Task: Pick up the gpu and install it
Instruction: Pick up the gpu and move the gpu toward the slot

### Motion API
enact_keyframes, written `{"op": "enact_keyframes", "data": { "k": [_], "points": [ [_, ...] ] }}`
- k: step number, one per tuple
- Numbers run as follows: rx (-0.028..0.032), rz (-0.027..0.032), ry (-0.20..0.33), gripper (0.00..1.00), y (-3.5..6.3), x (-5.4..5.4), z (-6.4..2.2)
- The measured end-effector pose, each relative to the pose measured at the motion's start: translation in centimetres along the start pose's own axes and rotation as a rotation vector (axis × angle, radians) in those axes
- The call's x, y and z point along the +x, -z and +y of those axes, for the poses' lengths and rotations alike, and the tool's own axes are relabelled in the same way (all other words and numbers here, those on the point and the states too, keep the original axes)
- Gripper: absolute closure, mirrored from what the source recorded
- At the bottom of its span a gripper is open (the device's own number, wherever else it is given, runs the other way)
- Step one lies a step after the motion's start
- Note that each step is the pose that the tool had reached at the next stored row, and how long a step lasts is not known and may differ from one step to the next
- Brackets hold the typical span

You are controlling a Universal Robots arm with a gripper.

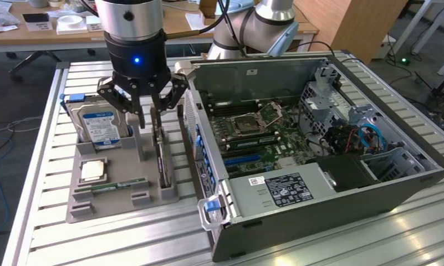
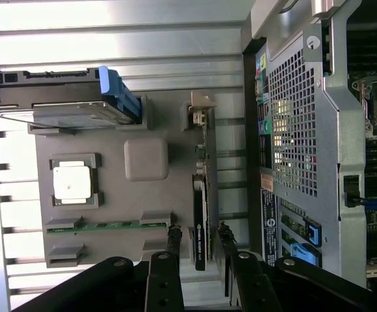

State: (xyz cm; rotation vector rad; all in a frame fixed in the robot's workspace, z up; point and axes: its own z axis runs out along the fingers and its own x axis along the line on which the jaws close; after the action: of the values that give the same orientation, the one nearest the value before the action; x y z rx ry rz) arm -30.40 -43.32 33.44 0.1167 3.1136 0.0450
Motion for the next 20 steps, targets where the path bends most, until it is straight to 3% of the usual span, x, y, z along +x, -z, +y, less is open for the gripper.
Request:
{"op": "enact_keyframes", "data": {
  "k": [6, 14, 20],
  "points": [
    [-0.0003, -0.0003, 0.000, 0.64, -0.20, 0.0, -0.01],
    [-0.0001, -0.0001, 0.000, 0.64, -1.42, 0.0, -0.04],
    [0.0000, 0.0000, 0.000, 0.64, -1.44, 0.0, -0.04]
  ]
}}
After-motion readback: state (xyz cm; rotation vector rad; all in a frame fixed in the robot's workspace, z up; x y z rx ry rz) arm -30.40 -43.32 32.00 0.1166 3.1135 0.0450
